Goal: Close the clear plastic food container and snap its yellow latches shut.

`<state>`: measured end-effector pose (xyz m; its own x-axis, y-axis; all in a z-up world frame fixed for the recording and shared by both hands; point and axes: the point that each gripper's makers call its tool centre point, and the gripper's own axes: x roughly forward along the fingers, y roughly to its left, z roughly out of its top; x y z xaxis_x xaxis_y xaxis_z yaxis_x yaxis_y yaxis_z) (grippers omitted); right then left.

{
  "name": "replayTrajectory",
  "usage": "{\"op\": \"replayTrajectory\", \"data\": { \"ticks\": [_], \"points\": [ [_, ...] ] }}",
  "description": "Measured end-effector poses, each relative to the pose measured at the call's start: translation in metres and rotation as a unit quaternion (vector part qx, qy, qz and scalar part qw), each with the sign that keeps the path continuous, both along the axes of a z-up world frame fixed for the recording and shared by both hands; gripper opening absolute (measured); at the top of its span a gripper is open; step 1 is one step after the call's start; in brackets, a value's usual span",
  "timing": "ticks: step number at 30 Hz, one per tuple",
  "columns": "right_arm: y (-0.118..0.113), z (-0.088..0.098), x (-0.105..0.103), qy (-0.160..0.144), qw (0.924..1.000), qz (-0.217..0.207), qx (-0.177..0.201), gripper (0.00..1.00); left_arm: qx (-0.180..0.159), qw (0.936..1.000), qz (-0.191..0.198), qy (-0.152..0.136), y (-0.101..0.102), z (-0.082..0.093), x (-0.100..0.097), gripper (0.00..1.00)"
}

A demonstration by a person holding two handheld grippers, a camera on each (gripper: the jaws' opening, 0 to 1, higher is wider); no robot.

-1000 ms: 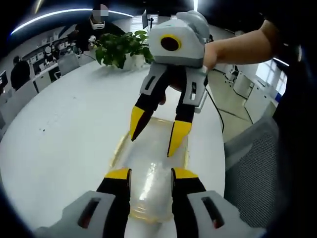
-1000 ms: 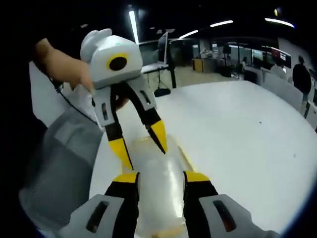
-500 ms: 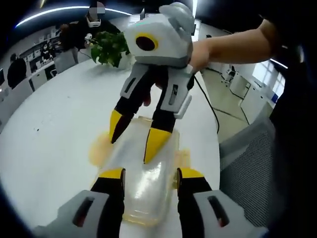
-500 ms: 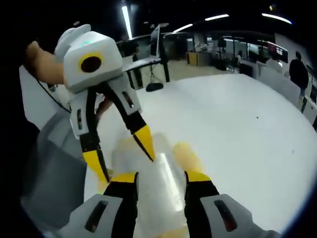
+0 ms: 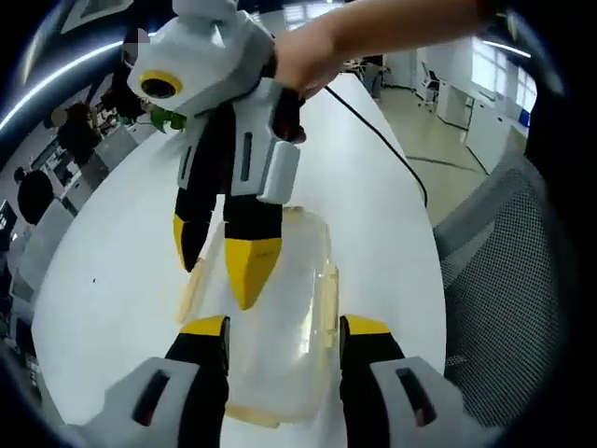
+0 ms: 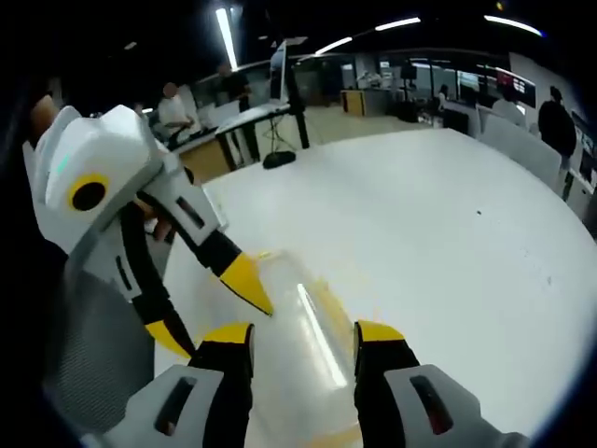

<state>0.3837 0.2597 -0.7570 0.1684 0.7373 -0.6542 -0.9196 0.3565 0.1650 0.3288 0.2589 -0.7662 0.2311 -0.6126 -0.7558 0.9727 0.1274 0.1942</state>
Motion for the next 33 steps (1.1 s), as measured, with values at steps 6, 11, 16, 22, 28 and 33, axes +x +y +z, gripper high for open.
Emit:
{"op": "replayTrajectory", "data": {
  "ticks": [6, 11, 16, 22, 28, 33],
  "points": [
    [-0.004, 0.003, 0.001, 0.003, 1.0000, 0.002, -0.004, 0.41, 0.014, 0.9997, -0.011, -0.017, 0.000, 0.000, -0.001, 0.46],
    [-0.013, 0.018, 0.006, -0.002, 1.0000, 0.006, -0.006, 0.41, -0.001, 0.9999, -0.006, -0.008, -0.002, 0.012, -0.003, 0.44],
    [-0.018, 0.028, 0.013, 0.000, 0.9998, 0.016, -0.015, 0.41, -0.001, 0.9999, 0.016, -0.002, 0.000, 0.015, -0.003, 0.45],
    [-0.019, 0.027, 0.007, 0.053, 0.9964, 0.045, -0.049, 0.31, 0.003, 0.9996, 0.028, -0.008, -0.009, 0.015, -0.006, 0.45],
    [-0.012, 0.015, 0.007, 0.053, 0.9864, 0.113, -0.107, 0.41, 0.029, 0.9989, 0.021, -0.028, -0.010, 0.009, -0.004, 0.45],
    [-0.004, 0.004, 0.016, 0.042, 0.9805, 0.139, -0.133, 0.33, 0.038, 0.9983, 0.033, -0.029, -0.007, 0.008, 0.000, 0.45]
  ]
}}
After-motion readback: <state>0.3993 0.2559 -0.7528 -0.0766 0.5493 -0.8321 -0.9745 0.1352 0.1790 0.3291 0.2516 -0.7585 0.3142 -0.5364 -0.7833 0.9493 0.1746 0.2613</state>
